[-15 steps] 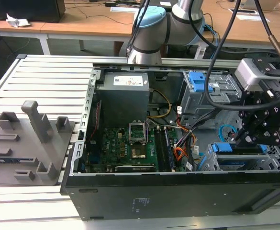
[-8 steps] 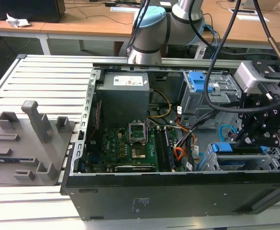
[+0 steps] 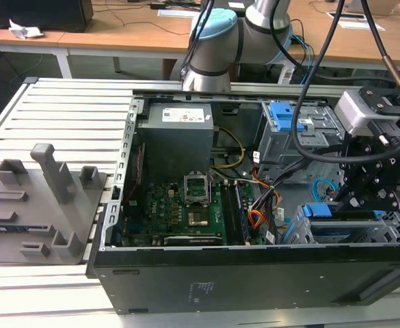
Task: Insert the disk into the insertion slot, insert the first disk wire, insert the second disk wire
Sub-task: 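Insert the second disk wire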
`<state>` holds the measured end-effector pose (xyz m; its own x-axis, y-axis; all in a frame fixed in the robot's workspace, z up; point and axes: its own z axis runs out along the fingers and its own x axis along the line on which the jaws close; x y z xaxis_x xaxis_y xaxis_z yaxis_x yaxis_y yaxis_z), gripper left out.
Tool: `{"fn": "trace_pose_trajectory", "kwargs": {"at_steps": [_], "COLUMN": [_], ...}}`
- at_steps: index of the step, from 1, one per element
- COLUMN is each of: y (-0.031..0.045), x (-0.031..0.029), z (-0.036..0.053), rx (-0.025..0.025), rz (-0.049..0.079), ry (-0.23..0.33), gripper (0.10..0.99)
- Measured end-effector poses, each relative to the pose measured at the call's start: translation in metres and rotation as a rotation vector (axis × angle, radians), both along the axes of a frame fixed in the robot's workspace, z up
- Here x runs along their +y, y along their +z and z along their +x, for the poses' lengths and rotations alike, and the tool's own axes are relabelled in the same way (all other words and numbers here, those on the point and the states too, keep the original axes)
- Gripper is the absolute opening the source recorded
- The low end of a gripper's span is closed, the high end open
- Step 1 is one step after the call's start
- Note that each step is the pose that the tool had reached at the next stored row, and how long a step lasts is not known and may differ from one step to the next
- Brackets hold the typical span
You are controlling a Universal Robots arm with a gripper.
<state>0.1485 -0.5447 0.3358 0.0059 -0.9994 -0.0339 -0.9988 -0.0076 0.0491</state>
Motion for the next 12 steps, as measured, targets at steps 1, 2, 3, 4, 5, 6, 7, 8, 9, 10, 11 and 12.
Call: {"fn": "trace_pose_trajectory", "kwargs": {"at_steps": [1,2,3,4,5,6,7,8,9,10,11,12], "y": [0.0037,0.0085,0.0117,0.018,0.0252,0.0304,0.0343,0.0409,0.0465,0.0474,0.0475,0.0476], "x": [0.0,0.0,0.0,0.0,0.0001,0.0004,0.0006,0.0007,0.0007,0.0007,0.0007,0.0007], "z": [0.0,0.0,0.0,-0.0001,-0.0001,-0.0001,-0.0001,-0.0001,-0.0001,-0.0003,-0.0018,-0.0029], "rx": [0.0,0.0,0.0,0.0,0.0,0.0,0.0,0.0,0.0,0.0,-0.0001,-0.0002], "rz": [0.0,0.0,0.0,0.0,-0.001,-0.001,-0.001,-0.001,-0.001,-0.001,-0.001,-0.001], "ry": [0.0,0.0,0.0,0.0,0.0,0.0,0.0,0.0,0.0,0.0,0.0,0.0], "gripper": [0.239,0.239,0.239,0.239,0.239,0.239,0.239,0.106,0.106,0.106,0.106,0.106]}}
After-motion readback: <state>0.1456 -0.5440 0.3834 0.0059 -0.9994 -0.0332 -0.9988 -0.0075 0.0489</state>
